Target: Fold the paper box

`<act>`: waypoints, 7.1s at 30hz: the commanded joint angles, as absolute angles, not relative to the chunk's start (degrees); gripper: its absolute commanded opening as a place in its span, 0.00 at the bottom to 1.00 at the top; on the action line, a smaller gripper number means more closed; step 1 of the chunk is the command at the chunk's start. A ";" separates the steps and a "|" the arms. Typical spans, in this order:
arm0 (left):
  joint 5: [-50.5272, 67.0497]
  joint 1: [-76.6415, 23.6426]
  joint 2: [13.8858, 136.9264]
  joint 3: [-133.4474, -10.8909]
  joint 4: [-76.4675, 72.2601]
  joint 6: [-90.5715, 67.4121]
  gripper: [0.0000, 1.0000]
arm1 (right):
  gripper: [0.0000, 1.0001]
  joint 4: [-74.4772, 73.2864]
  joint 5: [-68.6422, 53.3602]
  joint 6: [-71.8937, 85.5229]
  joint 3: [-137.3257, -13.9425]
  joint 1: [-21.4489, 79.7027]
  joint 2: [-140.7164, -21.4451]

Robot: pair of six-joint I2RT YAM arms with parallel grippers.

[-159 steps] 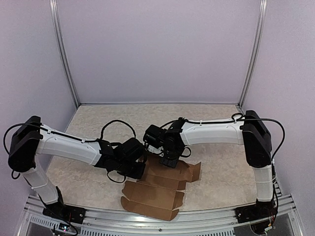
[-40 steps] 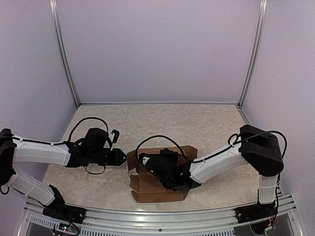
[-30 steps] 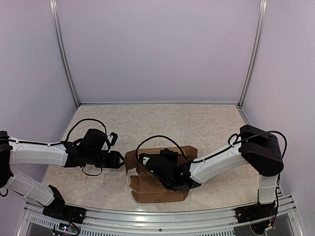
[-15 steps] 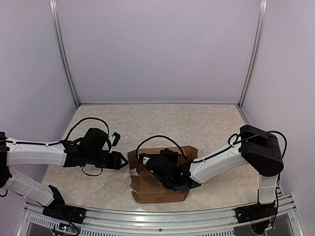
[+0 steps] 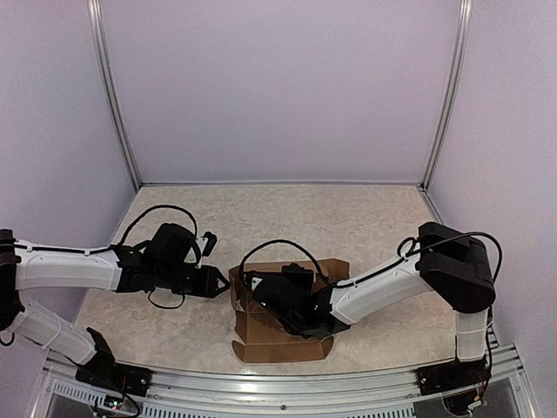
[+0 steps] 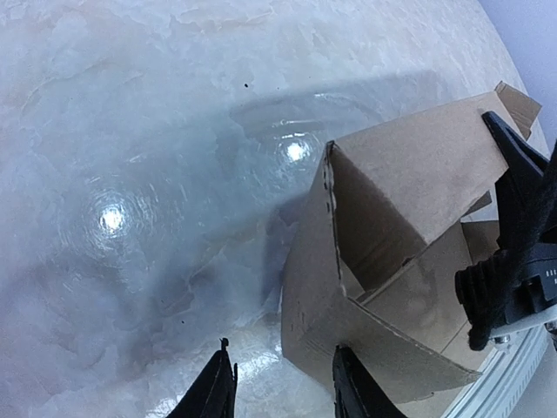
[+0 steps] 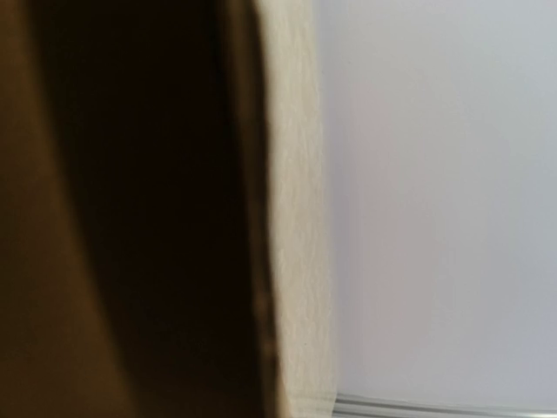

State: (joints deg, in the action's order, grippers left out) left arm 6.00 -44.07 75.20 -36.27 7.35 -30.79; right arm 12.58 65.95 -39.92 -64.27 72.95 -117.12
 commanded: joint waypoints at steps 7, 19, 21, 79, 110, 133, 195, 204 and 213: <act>6.15 -43.97 78.72 -39.15 6.98 -28.84 0.38 | 0.00 8.37 63.83 -36.58 -66.20 72.03 -118.90; 7.82 -41.79 81.97 -39.38 4.66 -28.21 0.38 | 0.00 7.86 63.09 -35.72 -66.33 71.22 -119.70; 8.11 -41.05 82.53 -39.32 4.24 -28.21 0.38 | 0.00 7.83 62.85 -35.69 -66.44 71.04 -119.87; 6.06 -46.92 75.89 -31.49 -4.00 -27.69 0.44 | 0.00 1.61 69.05 -32.43 -66.28 75.57 -114.98; 1.90 -52.76 75.79 -30.85 -7.23 -26.54 0.59 | 0.00 -25.36 58.02 -19.22 -75.82 75.66 -111.73; -1.73 -54.75 77.80 -31.74 -5.75 -26.54 0.59 | 0.00 -32.65 54.93 -15.83 -78.38 75.63 -112.55; -14.15 -59.75 83.76 -35.77 -8.28 -23.63 0.00 | 0.69 -35.20 35.56 7.12 -81.67 79.25 -99.77; -15.08 -59.28 86.09 -39.11 -10.25 -16.16 0.00 | 0.76 -25.18 25.27 9.88 -74.40 73.63 -88.38; -17.66 -59.63 90.78 -44.79 -10.22 -5.58 0.00 | 0.72 -16.10 18.75 15.21 -66.24 65.22 -81.91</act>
State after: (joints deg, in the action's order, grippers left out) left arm -15.25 -59.31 88.97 -42.09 -9.45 -11.60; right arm -21.39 23.62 11.57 -69.52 68.14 -84.33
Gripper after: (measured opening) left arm 0.017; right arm 0.734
